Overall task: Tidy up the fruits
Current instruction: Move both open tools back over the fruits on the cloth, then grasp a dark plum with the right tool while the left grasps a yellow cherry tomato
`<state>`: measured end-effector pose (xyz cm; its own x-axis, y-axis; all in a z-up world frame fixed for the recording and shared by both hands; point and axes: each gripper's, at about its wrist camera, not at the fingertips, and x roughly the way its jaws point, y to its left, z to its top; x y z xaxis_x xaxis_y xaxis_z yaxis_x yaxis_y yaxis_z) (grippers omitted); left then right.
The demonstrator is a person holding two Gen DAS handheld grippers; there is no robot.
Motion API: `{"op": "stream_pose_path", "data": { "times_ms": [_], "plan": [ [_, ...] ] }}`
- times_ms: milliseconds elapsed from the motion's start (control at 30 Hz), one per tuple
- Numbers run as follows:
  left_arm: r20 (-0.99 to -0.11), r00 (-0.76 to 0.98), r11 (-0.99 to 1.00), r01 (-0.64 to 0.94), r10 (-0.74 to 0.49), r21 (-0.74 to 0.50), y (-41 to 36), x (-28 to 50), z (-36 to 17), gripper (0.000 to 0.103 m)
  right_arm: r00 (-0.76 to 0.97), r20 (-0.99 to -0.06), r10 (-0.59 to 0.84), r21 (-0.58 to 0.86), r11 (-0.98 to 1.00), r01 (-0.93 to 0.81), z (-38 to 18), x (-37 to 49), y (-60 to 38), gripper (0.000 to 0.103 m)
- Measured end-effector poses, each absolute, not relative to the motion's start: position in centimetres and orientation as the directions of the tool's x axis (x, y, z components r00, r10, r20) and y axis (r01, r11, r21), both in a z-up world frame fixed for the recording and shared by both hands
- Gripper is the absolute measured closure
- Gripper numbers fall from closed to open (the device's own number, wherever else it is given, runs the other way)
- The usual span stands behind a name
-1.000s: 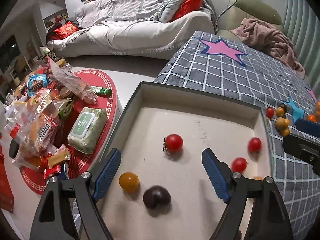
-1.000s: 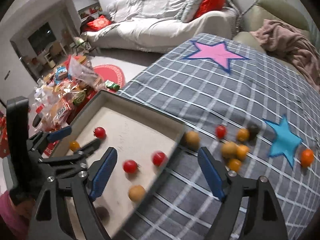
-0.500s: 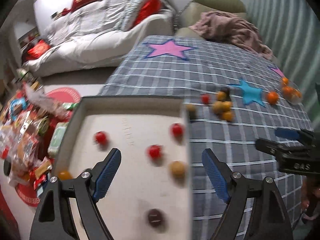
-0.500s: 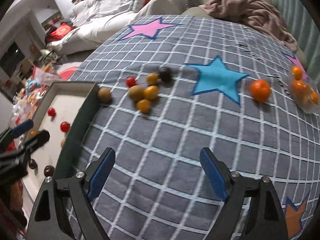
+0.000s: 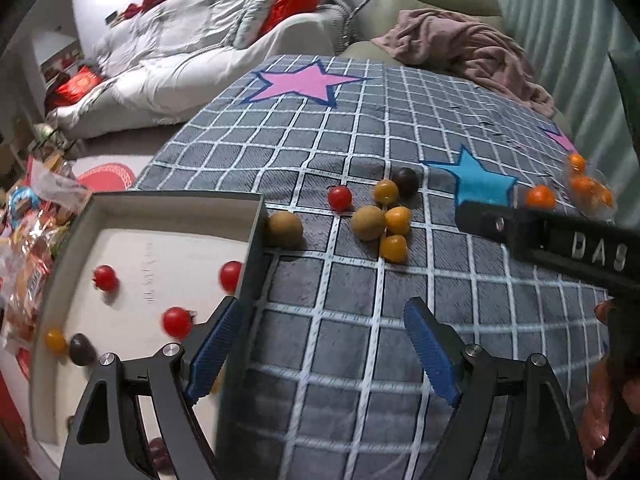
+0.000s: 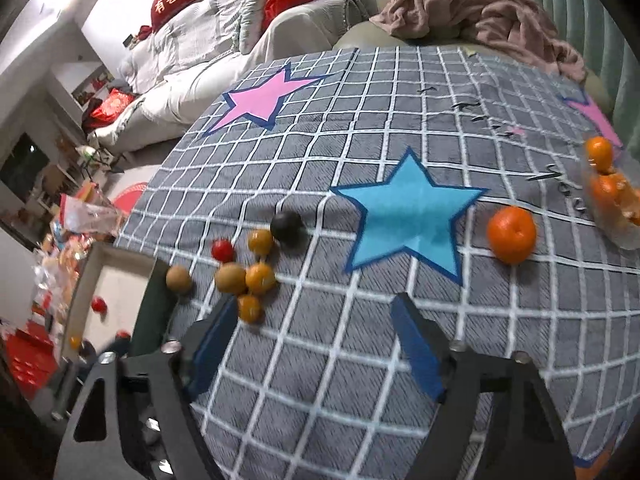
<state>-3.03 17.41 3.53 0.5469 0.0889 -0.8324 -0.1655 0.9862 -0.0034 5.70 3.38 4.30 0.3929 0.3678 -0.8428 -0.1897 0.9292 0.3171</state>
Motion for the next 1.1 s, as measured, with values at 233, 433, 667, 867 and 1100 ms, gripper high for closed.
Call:
{"op": "stream_pose_path", "data": {
  "times_ms": [233,433,667,867,1100],
  "plan": [
    [-0.832,0.540,0.973,-0.233,0.123,-0.007,16.6,-0.4,1.5,0.019,0.310,-0.828,0.467,0.457,0.883,-0.111,0.9,9.7,3.9,0.040],
    [-0.834,0.538,0.970,-0.243,0.125,-0.012,15.9,0.8,0.3,0.019,0.333,-0.826,0.456,0.422,0.890,-0.172,0.8,11.3,6.3,0.041],
    [-0.814,0.558,0.965,-0.261,0.161,0.013,15.2,1.2,0.4,0.025,0.363,-0.824,0.435,0.372,0.899,-0.232,1.3,11.1,7.0,0.086],
    [-0.813,0.568,0.971,-0.237,0.126,-0.015,14.7,1.2,0.5,0.043,0.377,-0.775,0.507,0.463,0.862,-0.206,2.0,8.8,3.1,0.086],
    [-0.804,0.590,0.988,-0.154,0.076,-0.019,13.8,1.1,0.8,0.080,0.402,-0.768,0.499,0.452,0.867,-0.211,2.5,4.7,0.2,0.086]
  ]
}}
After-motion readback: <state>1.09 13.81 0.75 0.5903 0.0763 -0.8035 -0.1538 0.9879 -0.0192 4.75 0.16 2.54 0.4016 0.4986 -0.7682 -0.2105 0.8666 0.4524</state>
